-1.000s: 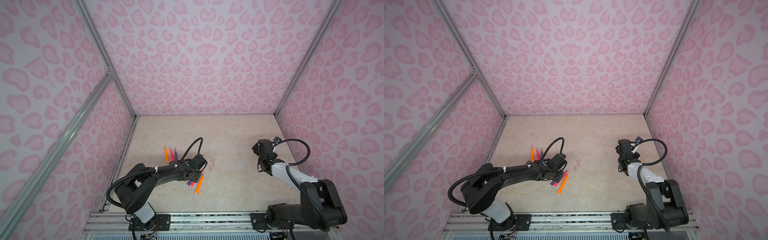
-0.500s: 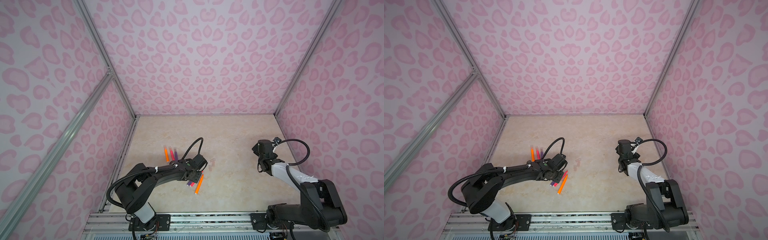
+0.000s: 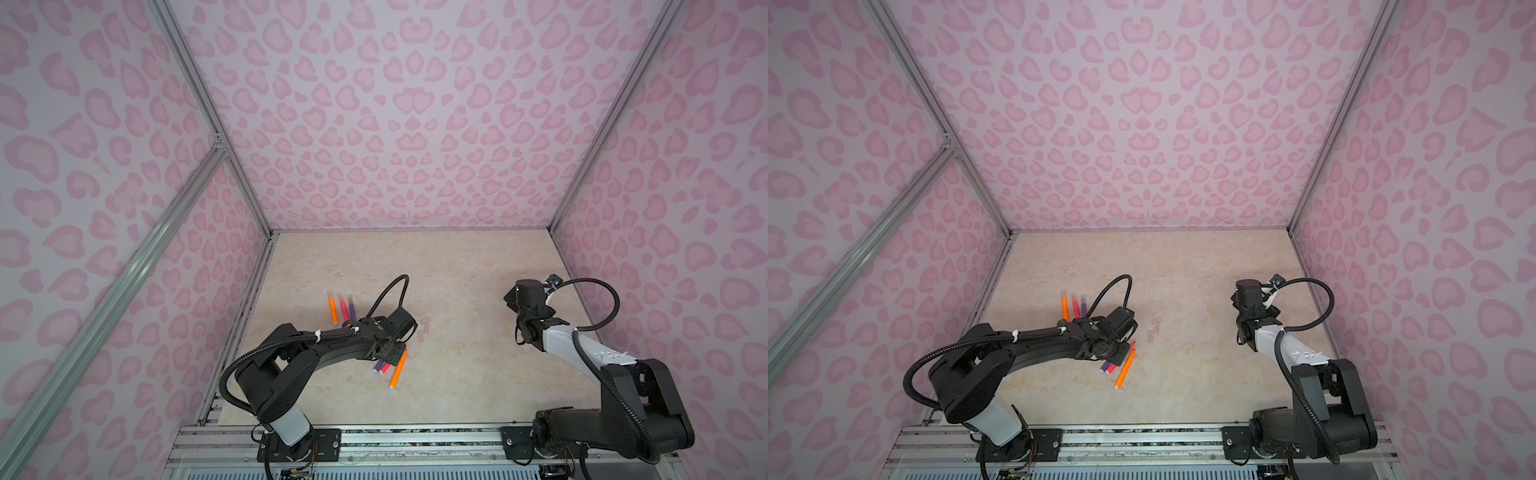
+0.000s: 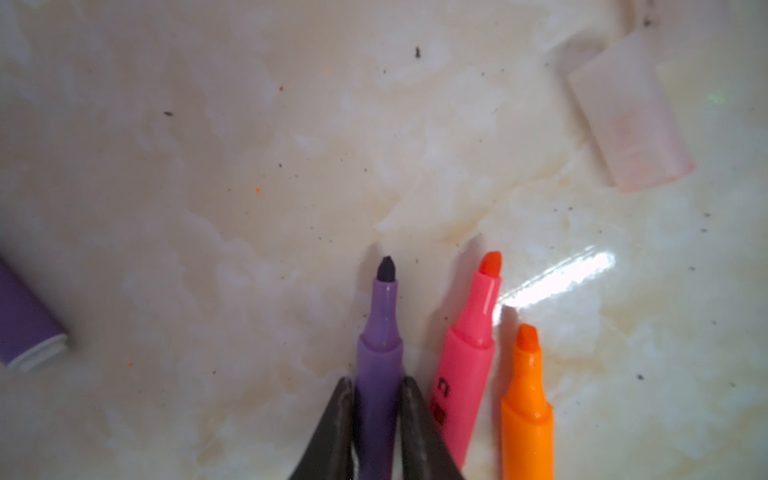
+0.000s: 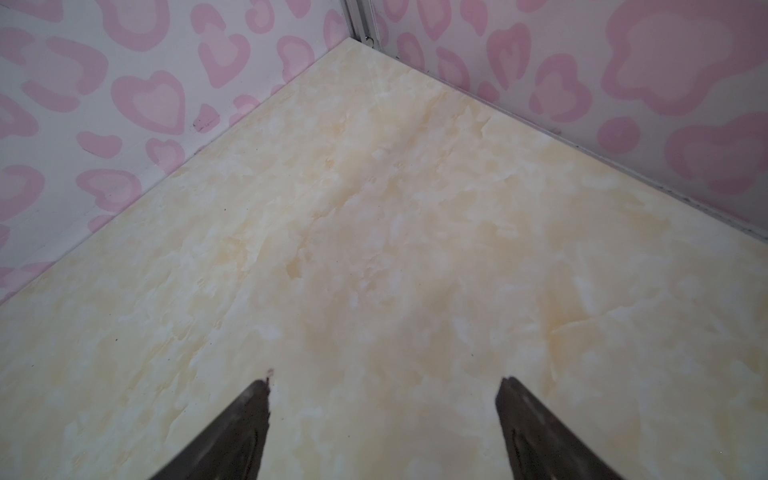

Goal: Insert the pens into the pen caps
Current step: 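Lift the purple marker upright with the left gripper while the right gripper moves in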

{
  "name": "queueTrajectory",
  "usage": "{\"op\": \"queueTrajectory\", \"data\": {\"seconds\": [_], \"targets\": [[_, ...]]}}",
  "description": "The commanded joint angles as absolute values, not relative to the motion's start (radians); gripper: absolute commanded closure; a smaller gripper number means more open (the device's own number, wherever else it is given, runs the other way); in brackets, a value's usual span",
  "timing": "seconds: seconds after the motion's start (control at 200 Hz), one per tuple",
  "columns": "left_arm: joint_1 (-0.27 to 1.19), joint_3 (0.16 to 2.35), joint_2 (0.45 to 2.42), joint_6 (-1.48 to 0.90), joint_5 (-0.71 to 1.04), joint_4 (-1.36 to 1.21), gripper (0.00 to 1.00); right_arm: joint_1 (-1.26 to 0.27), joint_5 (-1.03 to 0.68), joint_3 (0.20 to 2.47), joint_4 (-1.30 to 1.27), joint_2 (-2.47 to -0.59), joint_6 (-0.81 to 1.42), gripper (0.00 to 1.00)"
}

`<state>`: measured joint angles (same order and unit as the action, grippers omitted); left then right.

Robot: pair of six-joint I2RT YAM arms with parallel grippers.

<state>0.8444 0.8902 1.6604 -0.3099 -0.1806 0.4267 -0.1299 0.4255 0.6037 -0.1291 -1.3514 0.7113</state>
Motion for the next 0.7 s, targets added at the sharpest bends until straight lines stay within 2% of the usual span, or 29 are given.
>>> {"op": "queueTrajectory", "data": {"seconds": [0.0,0.145,0.325,0.48,0.605,0.695], "targets": [[0.844,0.895,1.668,-0.301,-0.173,0.456,0.85,-0.13,0.431,0.607,-0.132,-1.355,0.707,0.14],[0.844,0.891,1.656,-0.302,-0.179,0.453,0.96,-0.129,0.431,0.606,-0.131,-1.354,0.708,0.14],[0.841,0.861,1.58,-0.322,-0.252,0.441,0.97,-0.129,0.434,0.603,-0.133,-1.351,0.712,0.14],[0.84,0.832,1.393,-0.367,-0.395,0.431,0.97,-0.13,0.423,0.615,-0.067,-1.316,0.736,0.16],[0.839,0.884,1.214,-0.358,-0.332,0.382,0.97,-0.173,0.354,0.651,0.009,-1.216,0.763,0.18],[0.839,0.916,1.126,-0.331,-0.244,0.263,0.97,-0.283,0.33,0.67,0.024,-1.11,0.755,0.15]]}}
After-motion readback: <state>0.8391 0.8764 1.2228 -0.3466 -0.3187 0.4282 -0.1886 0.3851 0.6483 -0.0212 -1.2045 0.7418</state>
